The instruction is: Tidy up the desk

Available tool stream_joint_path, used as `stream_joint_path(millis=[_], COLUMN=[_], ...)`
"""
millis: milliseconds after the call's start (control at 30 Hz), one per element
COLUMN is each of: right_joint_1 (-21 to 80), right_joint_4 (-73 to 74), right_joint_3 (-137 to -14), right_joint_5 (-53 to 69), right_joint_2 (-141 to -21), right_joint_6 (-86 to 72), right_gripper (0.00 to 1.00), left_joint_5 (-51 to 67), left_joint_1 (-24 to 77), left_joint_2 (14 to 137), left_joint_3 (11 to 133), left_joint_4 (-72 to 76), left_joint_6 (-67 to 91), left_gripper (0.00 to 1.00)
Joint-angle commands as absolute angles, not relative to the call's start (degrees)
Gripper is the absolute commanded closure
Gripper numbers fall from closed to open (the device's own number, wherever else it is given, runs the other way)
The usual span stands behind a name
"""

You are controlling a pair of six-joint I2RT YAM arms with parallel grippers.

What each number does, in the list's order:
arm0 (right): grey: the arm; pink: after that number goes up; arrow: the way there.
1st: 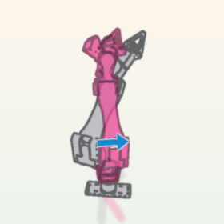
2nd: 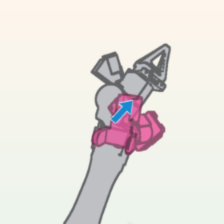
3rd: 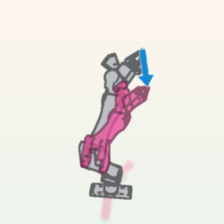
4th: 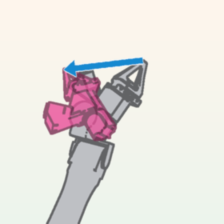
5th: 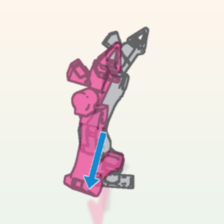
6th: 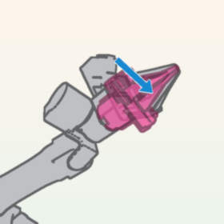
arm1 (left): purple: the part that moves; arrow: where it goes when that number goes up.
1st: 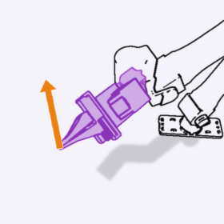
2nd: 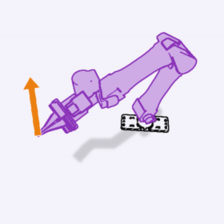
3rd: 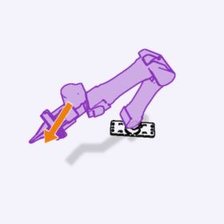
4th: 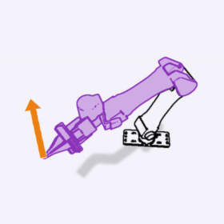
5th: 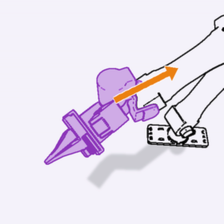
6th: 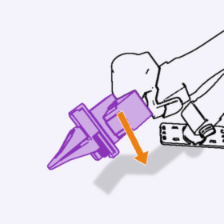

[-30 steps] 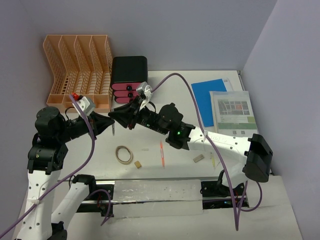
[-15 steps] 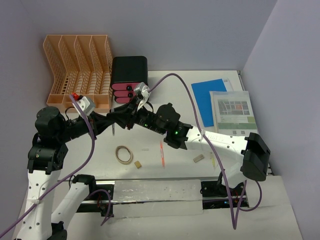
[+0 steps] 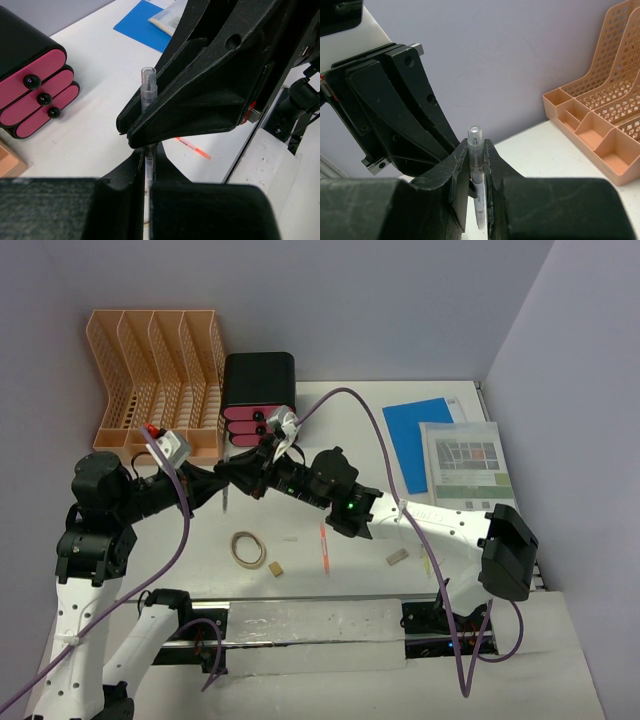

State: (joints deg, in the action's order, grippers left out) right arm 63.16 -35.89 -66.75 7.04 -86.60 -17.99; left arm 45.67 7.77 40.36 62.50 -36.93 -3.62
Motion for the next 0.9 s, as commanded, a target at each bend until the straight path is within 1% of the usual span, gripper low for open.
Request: stream_joint_path(millis=[0,33,67,100,133,167,200,267,300,367,400,533,567,700,733,767,800,867], right_joint_1=[63.21,63.26,63.21,63.26,63.19,63.21,63.28,63.19,63.19,63.19,63.19,63.19,63.19,63.2,63.19,63.19,63.19,63.19], right_joint_4=[-37.73,-37.77,-37.71,-37.66,-37.47,-37.23,-37.05,-36.53,-36.39,-36.3,-36.3,-36.74,-36.87,-37.09,-37.09,-37.25,-37.42,-37.84], right_joint_3=[-66.18,-66.18,-66.18,-66.22,-66.38,-66.48,-66.64,-66.93,-67.14,-67.33,-67.41,-67.92,-68.03,-68.2,-68.2,-68.05,-67.87,-67.63], right_joint_5=[6.25,5.92,5.71,5.65,5.41,5.26,5.15,5.1,5.1,5.28,5.36,5.54,5.67,5.89,5.73,5.63,5.63,5.38], right_joint_2=[-86.01,-85.81,-85.57,-85.35,-85.06,-84.95,-84.76,-84.35,-84.2,-84.02,-83.94,-83.94,-84.07,-84.45,-84.54,-84.63,-84.64,-84.7], right_joint_6=[-17.49,-17.49,-17.49,-17.47,-17.38,-17.24,-16.95,-16.77,-16.7,-16.87,-16.87,-17.23,-17.31,-17.4,-17.4,-17.4,-17.4,-17.25], right_gripper=[1.0,1.0,1.0,1.0,1.0,1.0,1.0,1.0,1.0,1.0,1.0,1.0,1.0,1.0,1.0,1.0,1.0,1.0], left_joint_5=[46.49,46.58,46.88,47.04,47.11,47.01,46.54,45.08,43.79,43.42,43.42,45.13,45.57,47.68,47.8,47.97,48.14,48.38], left_joint_1=[7.73,7.73,7.73,7.73,7.73,7.73,7.73,7.73,7.73,7.73,7.73,7.73,7.73,7.82,7.82,7.82,7.74,7.82], left_joint_2=[40.36,40.47,40.62,40.75,40.95,41.0,41.11,41.04,41.04,41.41,41.57,43.2,43.28,42.99,42.9,42.73,42.56,41.95], left_joint_3=[63.86,63.42,63.18,62.7,62.23,62.05,61.33,59.49,58.55,57.55,57.22,56.87,56.87,56.61,56.6,56.6,56.6,56.51], left_joint_4=[-34.12,-34.27,-34.54,-34.72,-35.4,-35.83,-36.38,-36.4,-36.04,-35.34,-35.33,-35.77,-35.64,-34.73,-34.72,-34.79,-35.11,-35.46], left_joint_6=[-4.34,-4.89,-5.5,-6.3,-7.54,-8.4,-9.45,-11.73,-12.38,-12.91,-12.92,-13.97,-13.84,-12.94,-12.84,-12.91,-13.0,-12.92], left_gripper=[0.93,0.83,0.69,0.65,0.52,0.47,0.45,0.45,0.45,0.5,0.5,0.55,0.57,0.74,0.85,0.9,0.98,1.0])
